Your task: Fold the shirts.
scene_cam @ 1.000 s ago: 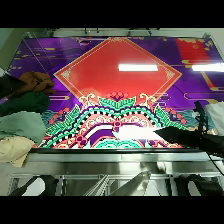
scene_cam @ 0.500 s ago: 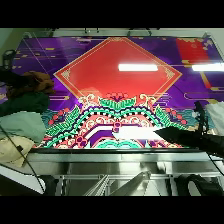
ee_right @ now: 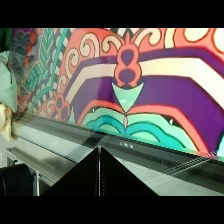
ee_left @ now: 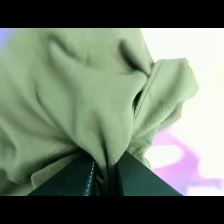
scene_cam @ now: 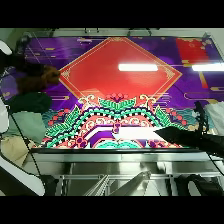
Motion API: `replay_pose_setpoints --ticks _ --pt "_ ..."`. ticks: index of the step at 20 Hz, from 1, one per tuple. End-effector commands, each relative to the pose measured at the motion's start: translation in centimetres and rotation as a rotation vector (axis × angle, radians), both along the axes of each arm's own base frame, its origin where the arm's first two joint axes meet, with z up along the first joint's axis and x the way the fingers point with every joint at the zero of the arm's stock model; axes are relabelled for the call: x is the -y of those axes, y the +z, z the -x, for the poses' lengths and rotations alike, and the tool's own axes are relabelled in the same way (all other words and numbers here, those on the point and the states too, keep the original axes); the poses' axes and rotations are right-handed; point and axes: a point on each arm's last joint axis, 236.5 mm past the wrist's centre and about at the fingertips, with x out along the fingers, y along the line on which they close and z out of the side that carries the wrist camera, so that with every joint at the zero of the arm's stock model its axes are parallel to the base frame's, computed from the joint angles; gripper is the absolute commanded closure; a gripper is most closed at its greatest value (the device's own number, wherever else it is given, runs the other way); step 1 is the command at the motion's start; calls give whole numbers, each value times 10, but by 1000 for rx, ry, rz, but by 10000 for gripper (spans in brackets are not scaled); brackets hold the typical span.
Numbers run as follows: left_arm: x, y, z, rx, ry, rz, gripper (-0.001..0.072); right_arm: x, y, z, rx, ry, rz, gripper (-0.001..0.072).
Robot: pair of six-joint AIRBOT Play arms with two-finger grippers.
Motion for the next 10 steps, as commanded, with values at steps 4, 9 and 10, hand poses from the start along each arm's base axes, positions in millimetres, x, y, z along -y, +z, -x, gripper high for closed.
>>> replay_pose_setpoints --ticks 4,9,10 --pt "225 188 116 208 -487 491 683 -3 3 1 -2 5 -16 683" --pt "271 125 180 -65 -553 537 377 -10 3 16 13 100 -9 676" --pt "271 113 183 -102 -543 539 120 -11 3 17 25 117 -3 584"
